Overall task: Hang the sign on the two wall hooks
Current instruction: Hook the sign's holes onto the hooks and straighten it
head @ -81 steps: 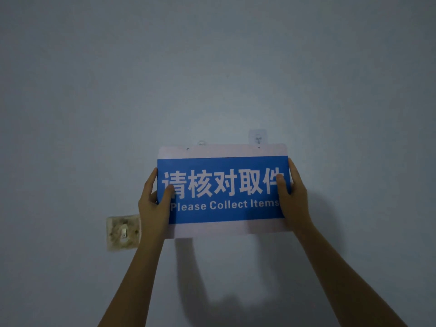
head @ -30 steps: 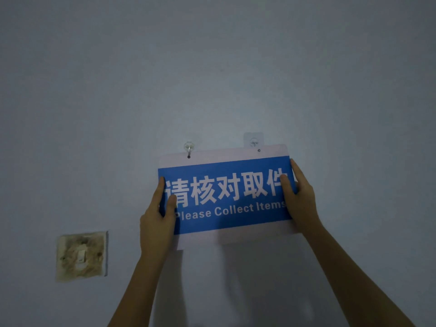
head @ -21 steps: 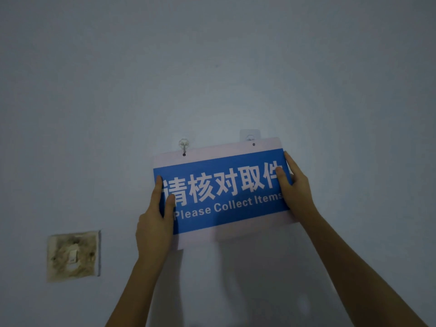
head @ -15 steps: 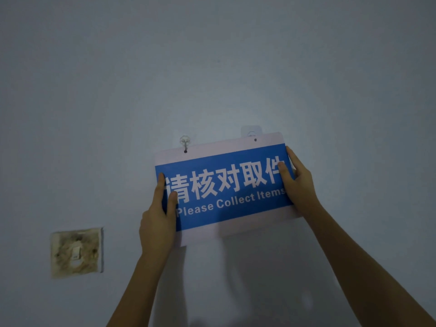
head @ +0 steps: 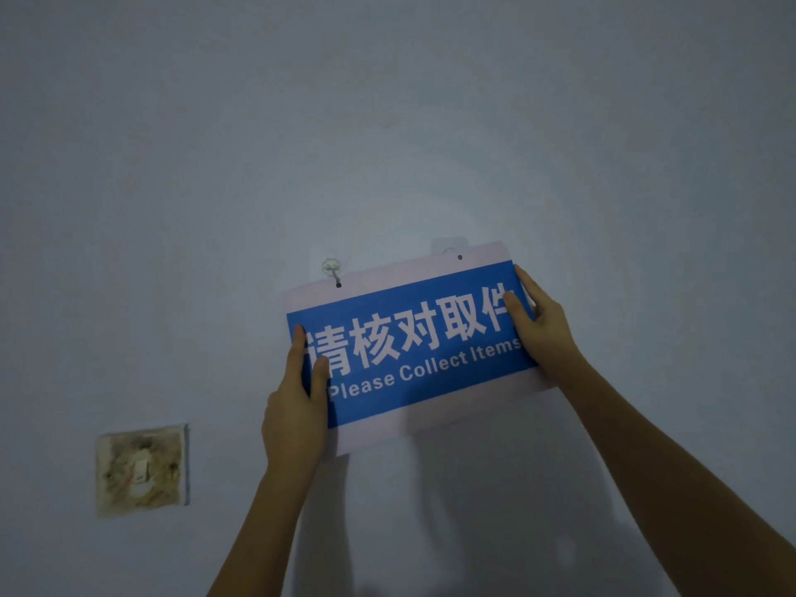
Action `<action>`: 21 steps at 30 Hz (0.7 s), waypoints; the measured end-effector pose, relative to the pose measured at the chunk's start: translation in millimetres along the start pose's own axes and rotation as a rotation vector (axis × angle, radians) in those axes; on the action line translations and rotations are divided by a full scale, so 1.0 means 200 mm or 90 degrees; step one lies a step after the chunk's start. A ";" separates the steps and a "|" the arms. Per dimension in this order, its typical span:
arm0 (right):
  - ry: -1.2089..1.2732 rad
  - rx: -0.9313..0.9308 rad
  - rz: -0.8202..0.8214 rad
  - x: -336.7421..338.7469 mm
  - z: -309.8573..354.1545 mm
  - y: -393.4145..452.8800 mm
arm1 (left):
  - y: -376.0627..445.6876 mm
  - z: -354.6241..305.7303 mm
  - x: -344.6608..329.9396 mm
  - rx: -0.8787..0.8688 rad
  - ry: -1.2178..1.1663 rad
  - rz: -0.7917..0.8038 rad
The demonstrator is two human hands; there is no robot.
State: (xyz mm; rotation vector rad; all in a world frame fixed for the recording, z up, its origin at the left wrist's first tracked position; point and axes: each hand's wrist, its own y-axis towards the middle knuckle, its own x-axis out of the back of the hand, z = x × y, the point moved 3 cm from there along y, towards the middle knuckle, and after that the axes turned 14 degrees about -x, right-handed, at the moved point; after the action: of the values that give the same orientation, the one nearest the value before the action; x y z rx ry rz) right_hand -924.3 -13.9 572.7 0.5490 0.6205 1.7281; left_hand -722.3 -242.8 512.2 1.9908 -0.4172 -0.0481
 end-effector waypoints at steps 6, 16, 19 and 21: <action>-0.019 0.002 -0.030 -0.07 -0.08 -0.07 | 0.03 0.03 0.07 -0.005 0.053 0.014; -0.009 0.003 -0.083 -0.14 -0.15 -0.11 | 0.05 0.05 0.12 0.003 0.115 0.045; -0.025 0.011 -0.114 -0.15 -0.15 -0.13 | 0.05 0.04 0.11 0.002 0.140 0.045; -0.035 0.005 -0.139 -0.16 -0.14 -0.15 | 0.05 0.04 0.11 -0.002 0.170 0.048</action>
State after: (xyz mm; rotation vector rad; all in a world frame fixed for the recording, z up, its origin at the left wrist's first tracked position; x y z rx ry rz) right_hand -913.3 -43.2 529.4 0.5127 0.6243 1.5019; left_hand -706.2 -260.7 519.7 1.9435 -0.3174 0.2606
